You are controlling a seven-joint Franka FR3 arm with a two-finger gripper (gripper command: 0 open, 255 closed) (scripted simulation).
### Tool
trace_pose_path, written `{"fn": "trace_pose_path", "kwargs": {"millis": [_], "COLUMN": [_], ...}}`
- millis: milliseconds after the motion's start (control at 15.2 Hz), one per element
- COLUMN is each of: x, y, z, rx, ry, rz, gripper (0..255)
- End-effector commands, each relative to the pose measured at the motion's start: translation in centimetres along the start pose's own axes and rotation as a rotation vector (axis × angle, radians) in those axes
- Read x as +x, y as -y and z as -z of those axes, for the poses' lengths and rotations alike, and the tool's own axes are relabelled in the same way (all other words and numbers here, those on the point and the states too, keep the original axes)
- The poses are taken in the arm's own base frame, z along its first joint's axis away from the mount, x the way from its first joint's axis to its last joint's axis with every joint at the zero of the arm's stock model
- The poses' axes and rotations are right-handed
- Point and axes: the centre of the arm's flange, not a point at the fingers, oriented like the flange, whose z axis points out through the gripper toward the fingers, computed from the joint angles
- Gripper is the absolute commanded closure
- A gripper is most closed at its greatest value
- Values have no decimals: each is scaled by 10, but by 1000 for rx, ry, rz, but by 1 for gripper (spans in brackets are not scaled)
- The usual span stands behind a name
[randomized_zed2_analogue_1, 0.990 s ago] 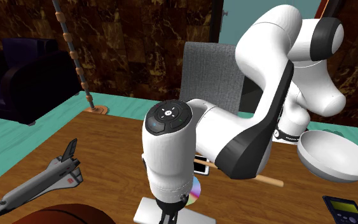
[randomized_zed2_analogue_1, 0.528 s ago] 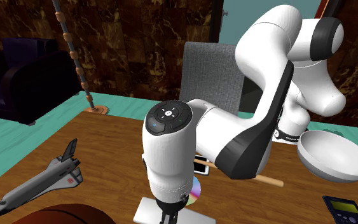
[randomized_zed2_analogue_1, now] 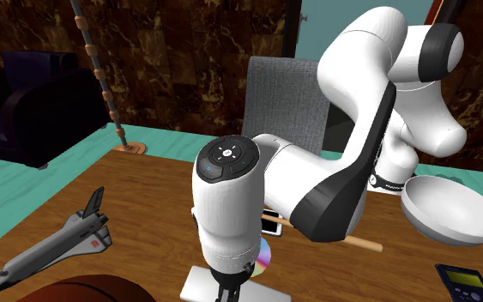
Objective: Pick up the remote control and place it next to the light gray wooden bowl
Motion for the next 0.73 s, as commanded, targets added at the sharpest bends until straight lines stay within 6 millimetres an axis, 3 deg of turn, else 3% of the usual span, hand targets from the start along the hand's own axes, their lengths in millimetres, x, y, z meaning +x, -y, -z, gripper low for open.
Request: {"fn": "trace_pose_path", "kwargs": {"millis": [0,660], "x": [0,0], "y": [0,0], "z": [0,53], "rx": [0,0], "ry": [0,0], "rz": [0,0], "gripper": [255,255]}}
